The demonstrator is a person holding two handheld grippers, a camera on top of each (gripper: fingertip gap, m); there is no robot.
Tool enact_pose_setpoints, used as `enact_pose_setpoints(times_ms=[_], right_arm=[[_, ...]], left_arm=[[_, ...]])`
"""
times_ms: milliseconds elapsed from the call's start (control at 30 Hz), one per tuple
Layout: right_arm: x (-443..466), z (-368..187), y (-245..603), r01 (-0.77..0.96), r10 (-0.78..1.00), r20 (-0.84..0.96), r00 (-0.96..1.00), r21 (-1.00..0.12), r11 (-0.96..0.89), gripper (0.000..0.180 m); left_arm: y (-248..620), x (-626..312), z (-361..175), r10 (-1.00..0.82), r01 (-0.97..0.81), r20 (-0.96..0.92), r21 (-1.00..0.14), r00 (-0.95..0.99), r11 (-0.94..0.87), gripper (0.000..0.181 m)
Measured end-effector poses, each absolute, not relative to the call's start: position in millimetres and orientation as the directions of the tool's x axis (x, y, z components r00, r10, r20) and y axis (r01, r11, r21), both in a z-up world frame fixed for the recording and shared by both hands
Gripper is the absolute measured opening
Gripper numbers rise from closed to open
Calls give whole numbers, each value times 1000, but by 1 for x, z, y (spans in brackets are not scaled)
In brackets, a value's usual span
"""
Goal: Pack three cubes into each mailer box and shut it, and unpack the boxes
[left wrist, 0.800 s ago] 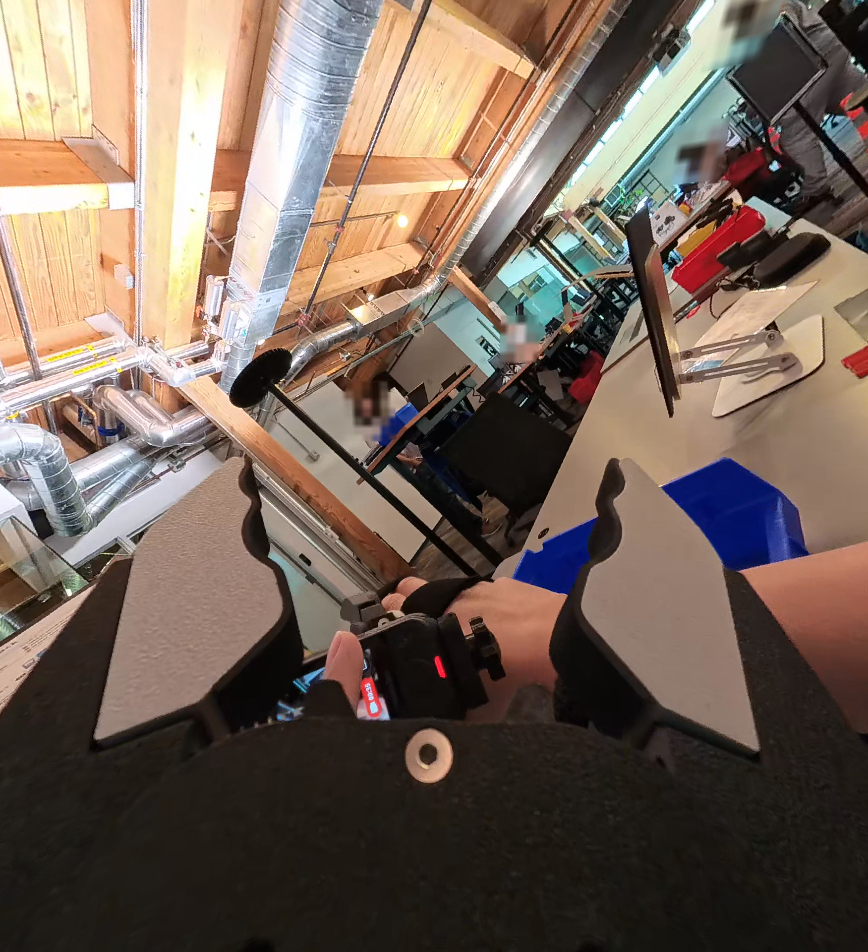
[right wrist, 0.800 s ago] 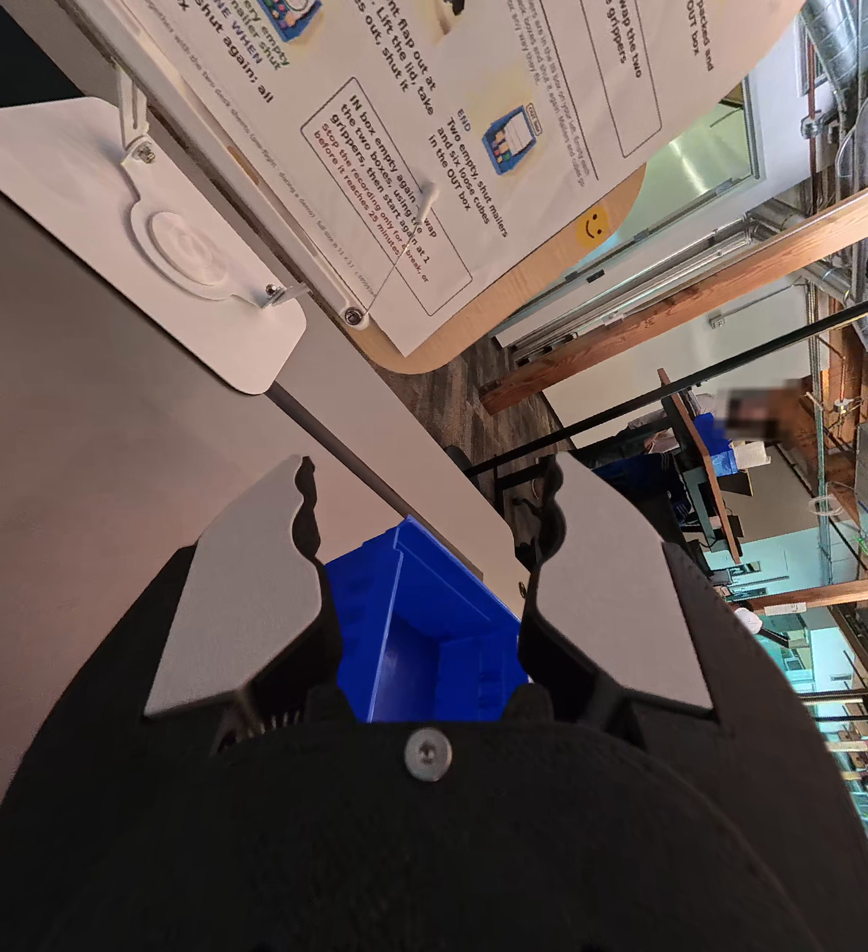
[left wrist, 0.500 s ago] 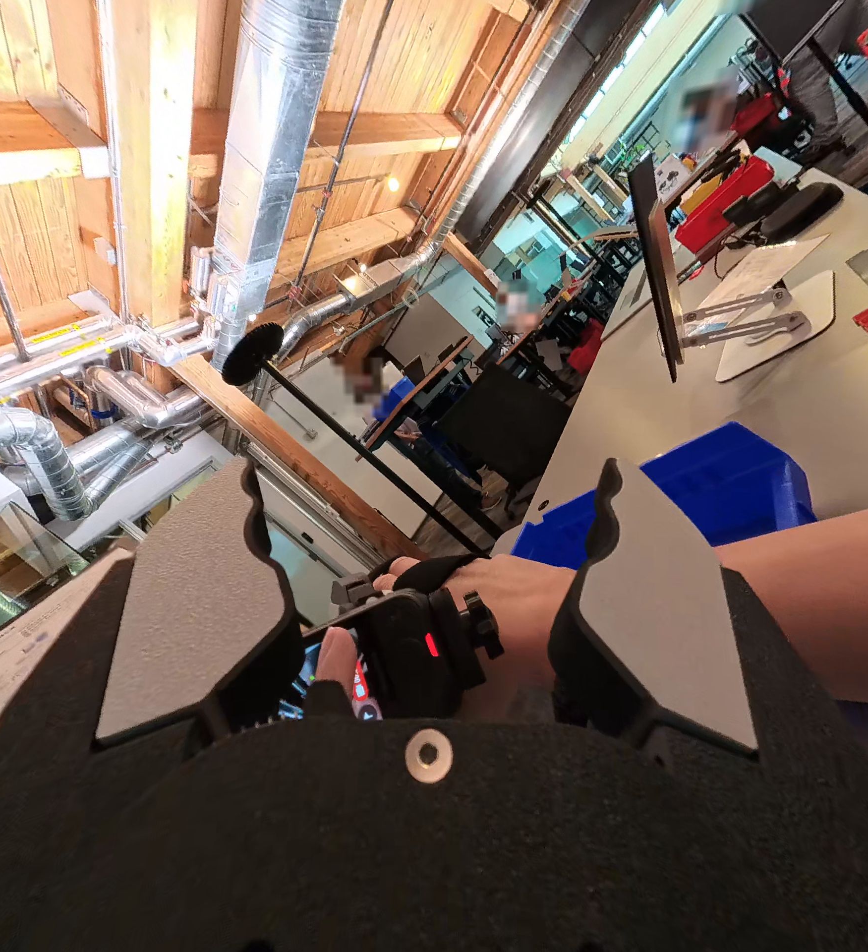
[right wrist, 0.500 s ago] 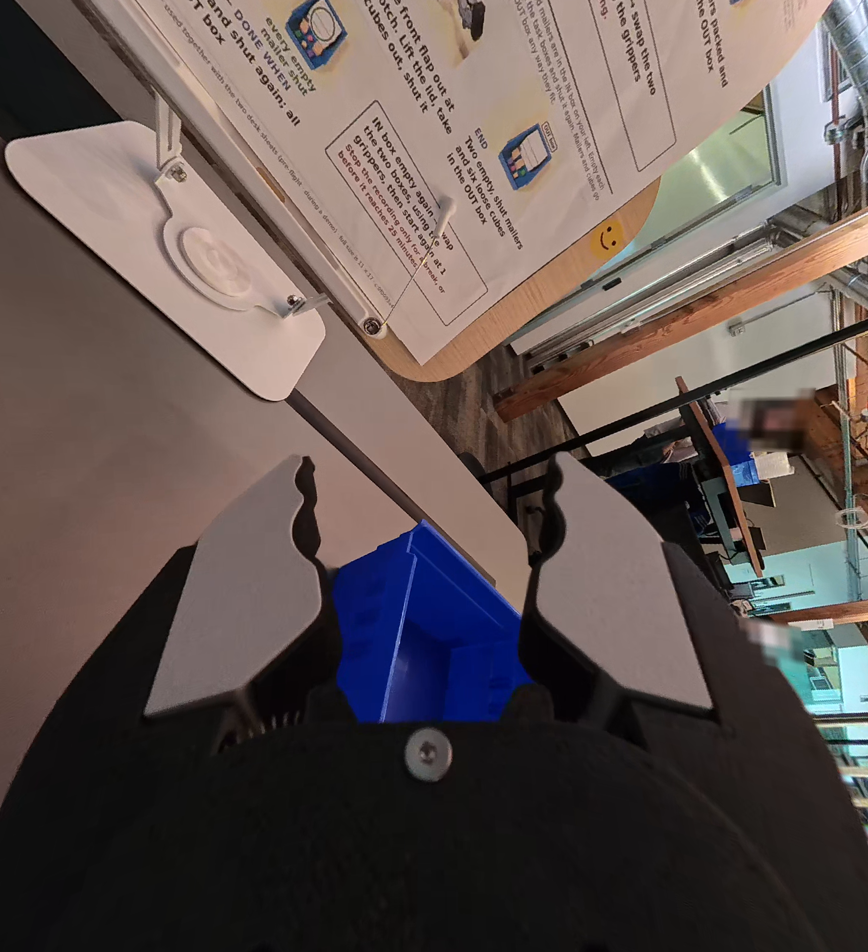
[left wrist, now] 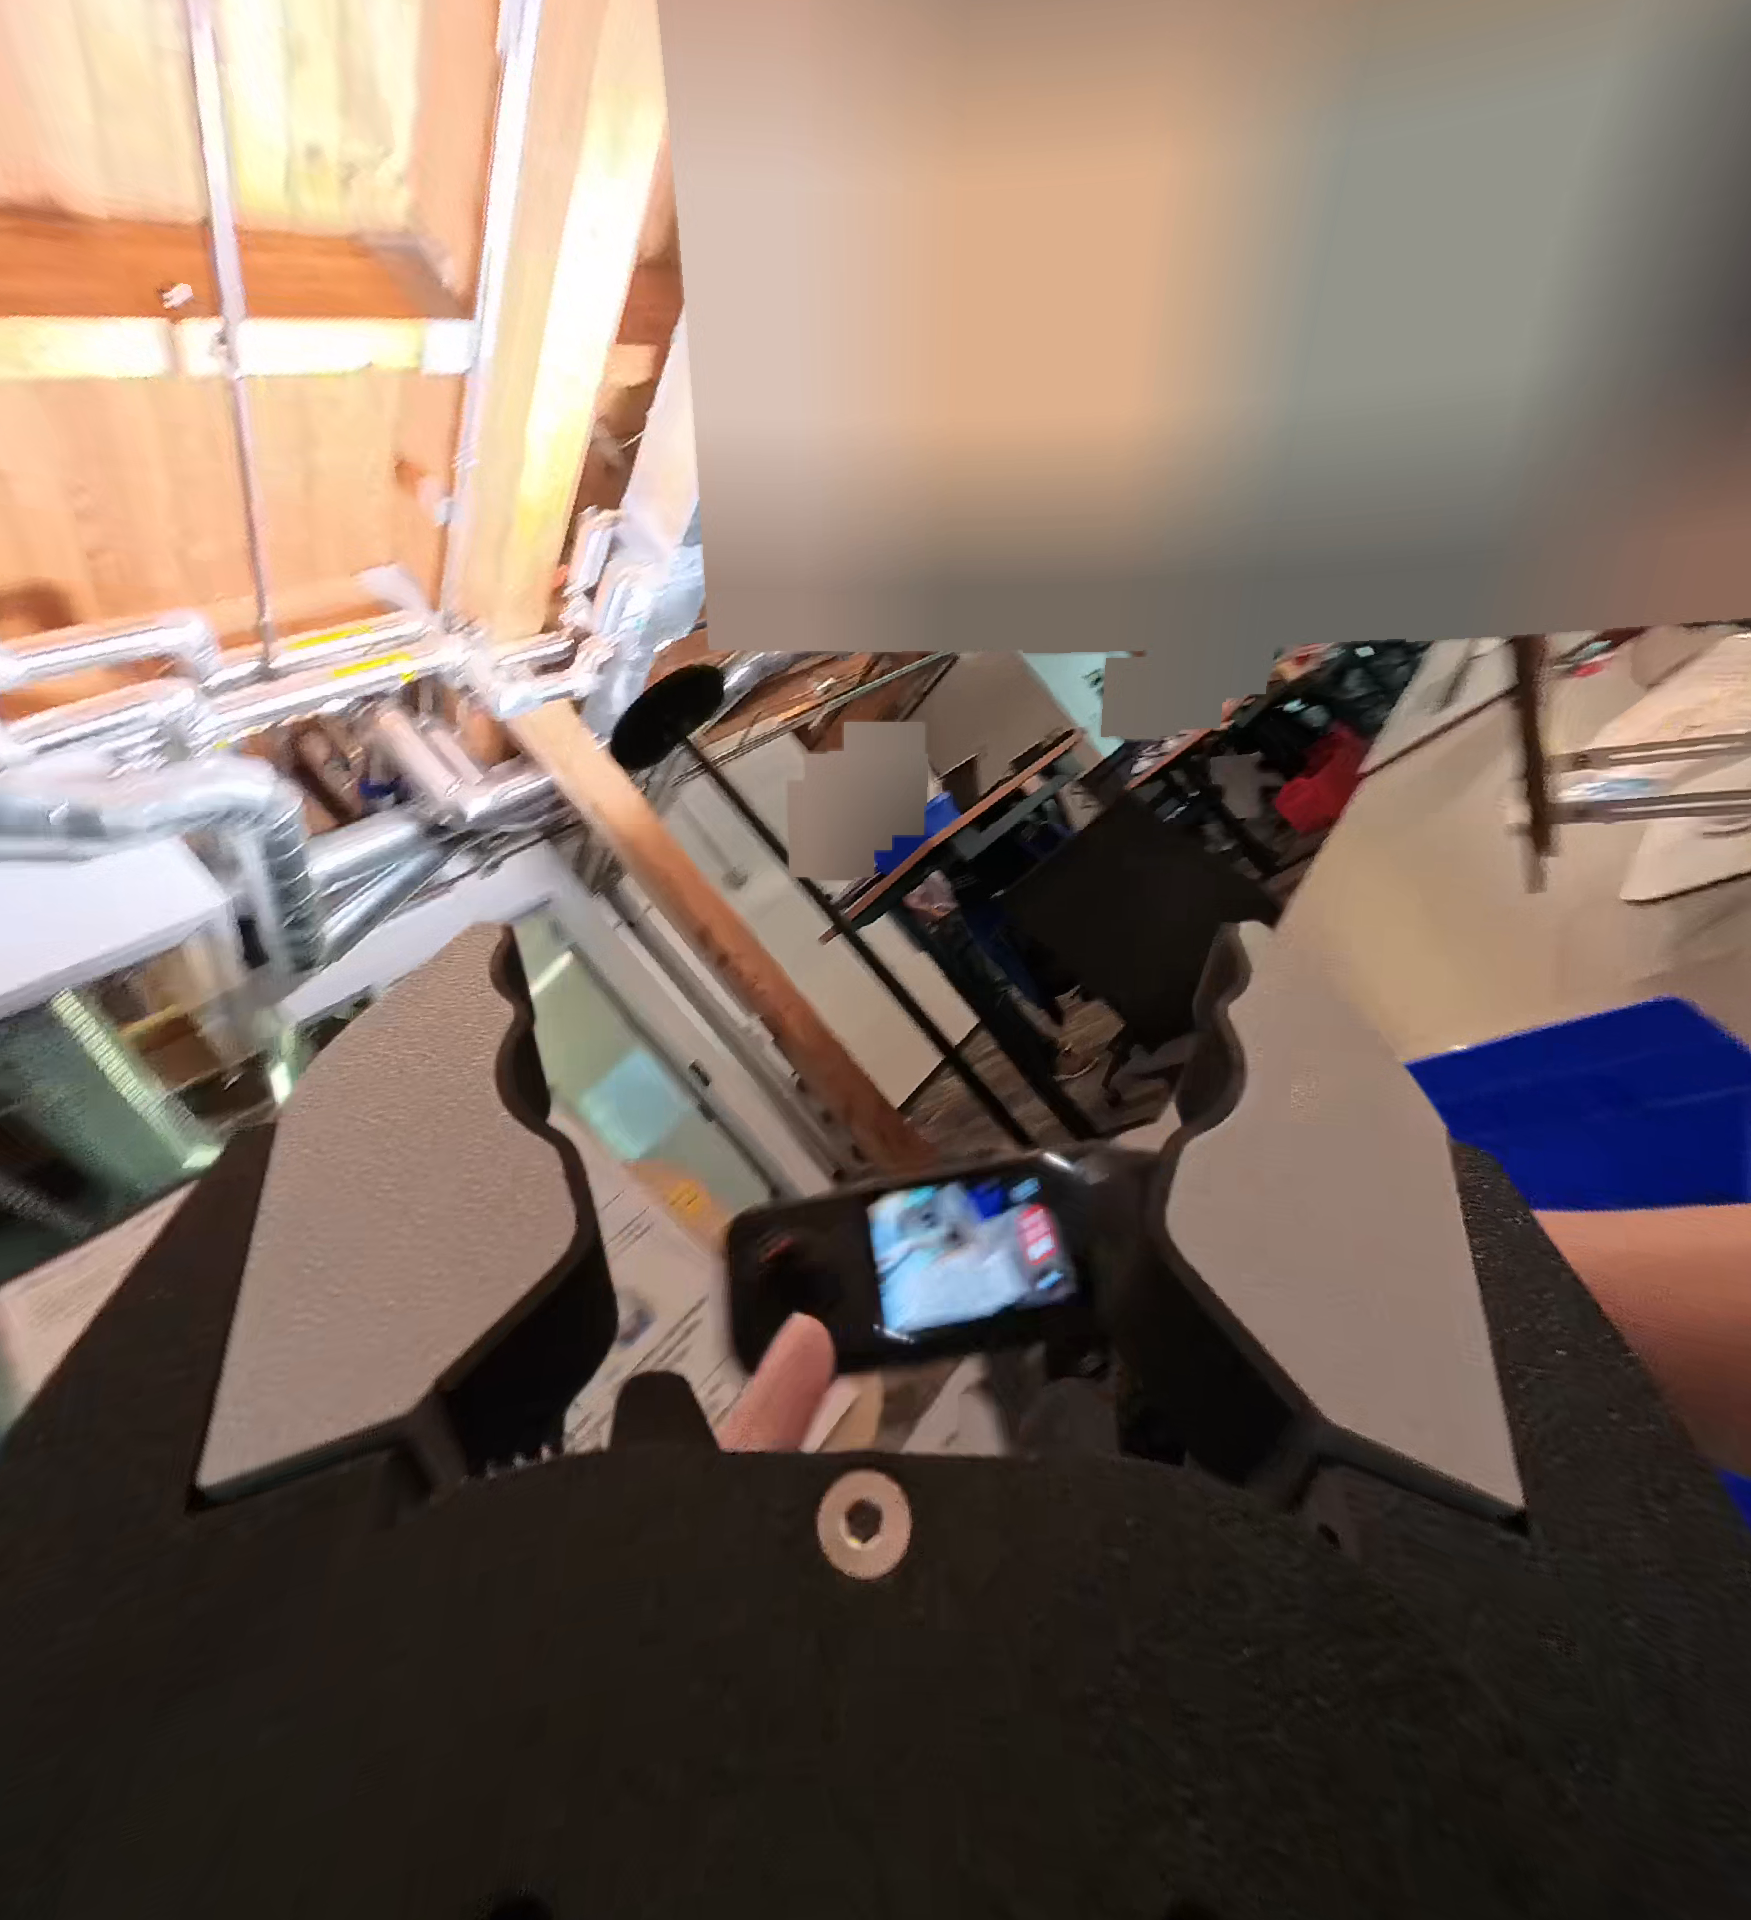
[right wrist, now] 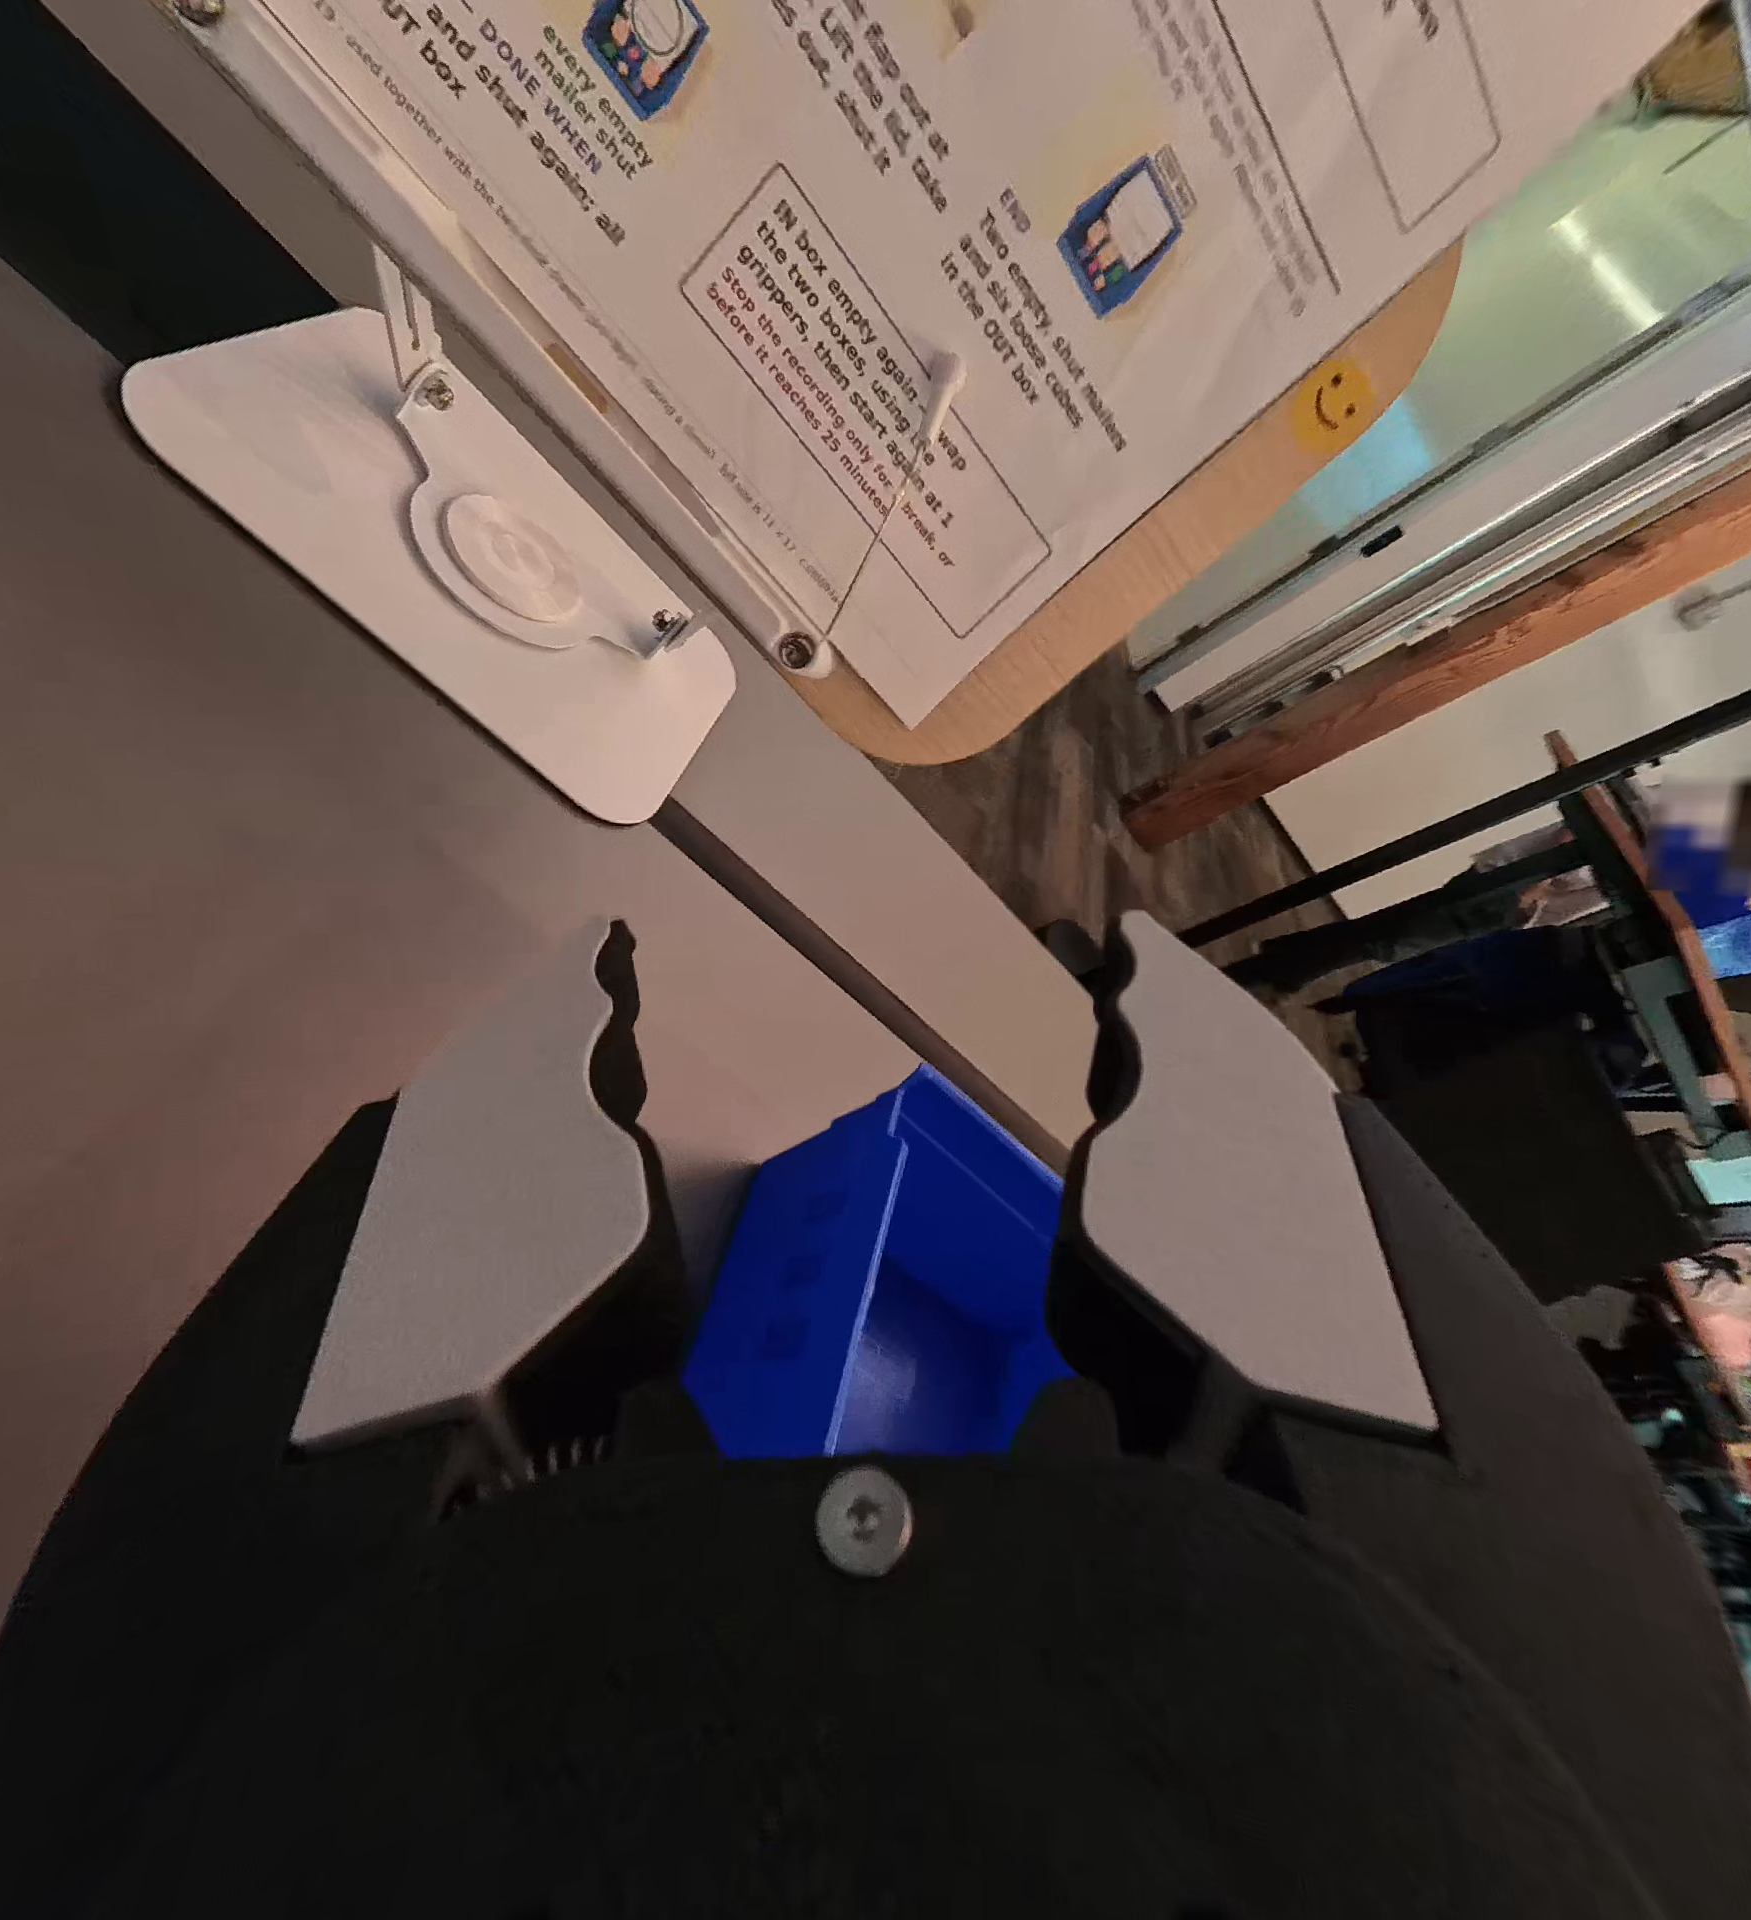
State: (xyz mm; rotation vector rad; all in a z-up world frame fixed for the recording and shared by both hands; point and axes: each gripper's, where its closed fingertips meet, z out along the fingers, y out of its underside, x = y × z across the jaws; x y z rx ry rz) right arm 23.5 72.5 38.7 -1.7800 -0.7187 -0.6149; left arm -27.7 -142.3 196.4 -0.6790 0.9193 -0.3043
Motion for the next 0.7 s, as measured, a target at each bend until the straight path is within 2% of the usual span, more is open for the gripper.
enact_pose_setpoints(times_ms=[100,200,300,400,533,600,667,700], right_arm=[[47,41,81,669,166,651,741,-695,-263,84],[62,54,83,559,183,529,829,-802,-213,75],[72,81,75,430,221,401,889,-897,-101,55],[75,118,56,291,275,291,916,-956,41,37],[72,165,19,145,362,225,905,-961,234,19],[63,181,-1,132,411,264,872,-937,323,10],[60,190,-15,144,419,303,856,-918,370,2],[57,193,-21,150,428,321,845,-911,385,1]], left_arm=[[-98,-79,212,-499,-82,-514,-749,697,658,119],[-49,-137,204,-484,-150,-416,-855,770,496,109],[-14,-189,167,-497,-249,-326,-944,804,216,90],[-2,-235,155,-406,-285,-310,-951,860,122,63],[-11,-254,149,-428,-276,-276,-959,861,63,37],[-17,-254,147,-466,-272,-270,-960,842,64,20],[-19,-256,143,-478,-274,-260,-961,839,41,12],[-19,-256,141,-486,-285,-263,-958,833,30,0]])
